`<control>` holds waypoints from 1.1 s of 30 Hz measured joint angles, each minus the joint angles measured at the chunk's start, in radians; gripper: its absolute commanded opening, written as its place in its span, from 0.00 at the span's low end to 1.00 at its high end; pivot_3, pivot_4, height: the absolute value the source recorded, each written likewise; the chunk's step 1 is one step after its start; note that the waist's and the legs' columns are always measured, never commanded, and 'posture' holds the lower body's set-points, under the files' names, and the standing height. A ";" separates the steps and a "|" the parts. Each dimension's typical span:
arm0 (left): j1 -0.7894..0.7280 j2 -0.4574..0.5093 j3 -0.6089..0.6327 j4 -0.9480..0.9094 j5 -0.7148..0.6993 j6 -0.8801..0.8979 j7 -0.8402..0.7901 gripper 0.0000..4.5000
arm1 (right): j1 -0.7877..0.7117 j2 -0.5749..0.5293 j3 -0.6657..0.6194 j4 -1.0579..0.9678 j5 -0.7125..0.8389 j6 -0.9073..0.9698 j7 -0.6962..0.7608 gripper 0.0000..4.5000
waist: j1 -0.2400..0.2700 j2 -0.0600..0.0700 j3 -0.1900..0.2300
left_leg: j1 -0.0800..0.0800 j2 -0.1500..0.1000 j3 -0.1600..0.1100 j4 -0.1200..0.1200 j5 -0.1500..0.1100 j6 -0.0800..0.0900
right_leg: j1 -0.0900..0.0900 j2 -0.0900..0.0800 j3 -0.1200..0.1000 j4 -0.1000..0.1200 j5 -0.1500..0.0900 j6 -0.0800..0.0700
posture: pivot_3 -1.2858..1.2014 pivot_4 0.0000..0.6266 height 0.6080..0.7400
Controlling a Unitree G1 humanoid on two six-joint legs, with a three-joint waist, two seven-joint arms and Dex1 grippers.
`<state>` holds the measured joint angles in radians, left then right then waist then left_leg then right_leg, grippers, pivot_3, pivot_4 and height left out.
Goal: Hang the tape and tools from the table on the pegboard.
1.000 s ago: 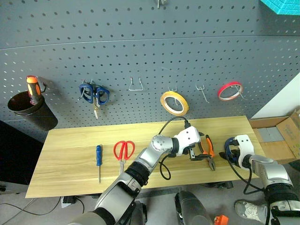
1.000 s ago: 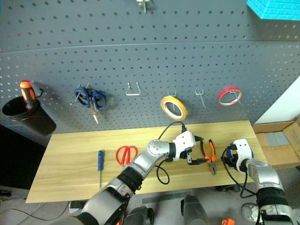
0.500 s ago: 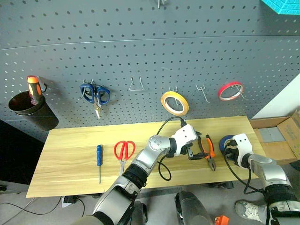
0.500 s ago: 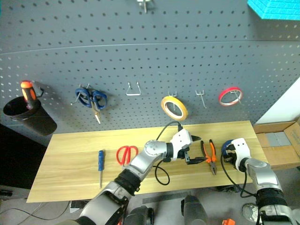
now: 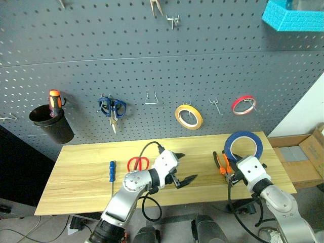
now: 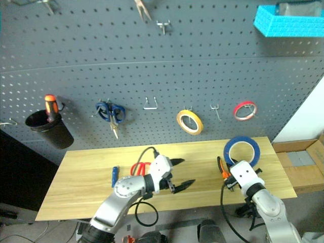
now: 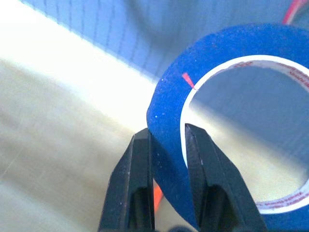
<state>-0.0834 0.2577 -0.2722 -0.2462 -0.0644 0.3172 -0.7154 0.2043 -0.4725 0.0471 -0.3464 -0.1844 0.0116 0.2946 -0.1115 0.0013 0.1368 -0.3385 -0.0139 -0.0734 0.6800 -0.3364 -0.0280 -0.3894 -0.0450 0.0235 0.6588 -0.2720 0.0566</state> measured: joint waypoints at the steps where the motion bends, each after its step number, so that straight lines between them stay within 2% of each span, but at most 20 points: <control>1: 0.001 0.004 0.009 -0.018 -0.005 0.015 0.012 1.00 | -0.019 -0.002 0.010 0.013 -0.019 -0.040 -0.010 0.08 | 0.000 -0.002 -0.003 | 0.005 0.000 0.000 0.000 0.000 0.000 | 0.005 0.001 0.001 -0.001 0.000 0.002 | 0.45 0.05 1.00; 6: -0.036 -0.013 0.027 -0.024 -0.013 0.053 0.074 1.00 | -0.210 -0.002 0.024 0.217 -0.059 -0.179 -0.020 0.08 | 0.000 -0.010 -0.029 | 0.012 0.000 0.005 0.000 0.000 0.001 | 0.008 0.007 0.011 -0.001 0.006 -0.003 | 0.46 0.03 1.00; 9: -0.135 -0.053 0.029 0.028 -0.012 0.051 0.111 1.00 | -0.351 -0.004 0.048 0.382 -0.040 -0.241 0.027 0.08 | 0.000 -0.011 -0.033 | 0.012 -0.004 0.007 0.000 0.000 0.001 | 0.006 0.008 0.014 -0.001 0.007 -0.005 | 0.46 0.02 1.00; 13: -0.185 -0.075 0.028 0.062 -0.015 0.048 0.128 1.00 | -0.475 -0.005 0.053 0.541 -0.016 -0.305 0.073 0.08 | -0.001 -0.009 -0.047 | 0.010 -0.004 0.008 -0.001 0.001 0.000 | 0.002 0.007 0.018 0.000 0.007 -0.005 | 0.47 0.02 1.00; 21: -0.212 -0.058 0.024 0.134 -0.014 0.032 0.134 1.00 | -0.589 -0.002 0.059 0.735 0.091 -0.339 0.247 0.08 | 0.002 -0.008 -0.049 | 0.009 0.001 0.009 -0.002 -0.001 0.003 | 0.002 0.006 0.020 -0.002 0.007 -0.005 | 0.47 0.04 1.00; 23: -0.219 -0.054 0.026 0.138 -0.014 0.021 0.134 1.00 | -0.602 0.002 0.059 0.745 0.124 -0.318 0.293 0.24 | 0.002 -0.008 -0.050 | 0.009 0.001 0.009 -0.001 -0.001 0.003 | 0.002 0.006 0.020 -0.002 0.007 -0.005 | 0.47 0.04 1.00; 26: -0.221 -0.052 0.026 0.139 -0.014 0.017 0.134 1.00 | -0.606 0.004 0.058 0.748 0.154 -0.283 0.339 0.44 | 0.002 -0.006 -0.050 | 0.009 0.002 0.009 -0.001 -0.001 0.003 | 0.002 0.006 0.020 -0.001 0.007 -0.005 | 0.47 0.05 1.00; 33: -0.219 -0.030 0.023 0.142 -0.012 0.000 0.130 1.00 | -0.550 -0.014 0.051 0.734 0.163 -0.236 0.340 0.97 | 0.003 -0.006 -0.051 | 0.009 0.002 0.009 -0.001 -0.002 0.004 | 0.002 0.006 0.021 -0.001 0.007 -0.005 | 0.46 0.09 1.00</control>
<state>-0.3029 0.2275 -0.2494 -0.1045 -0.0761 0.3168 -0.5853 -0.3461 -0.4869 0.0983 0.3878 -0.0218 -0.2244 0.6350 -0.1086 -0.0048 0.0862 -0.3298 -0.0120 -0.0641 0.6789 -0.3380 -0.0241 -0.3879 -0.0388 0.0441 0.6578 -0.2647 0.0520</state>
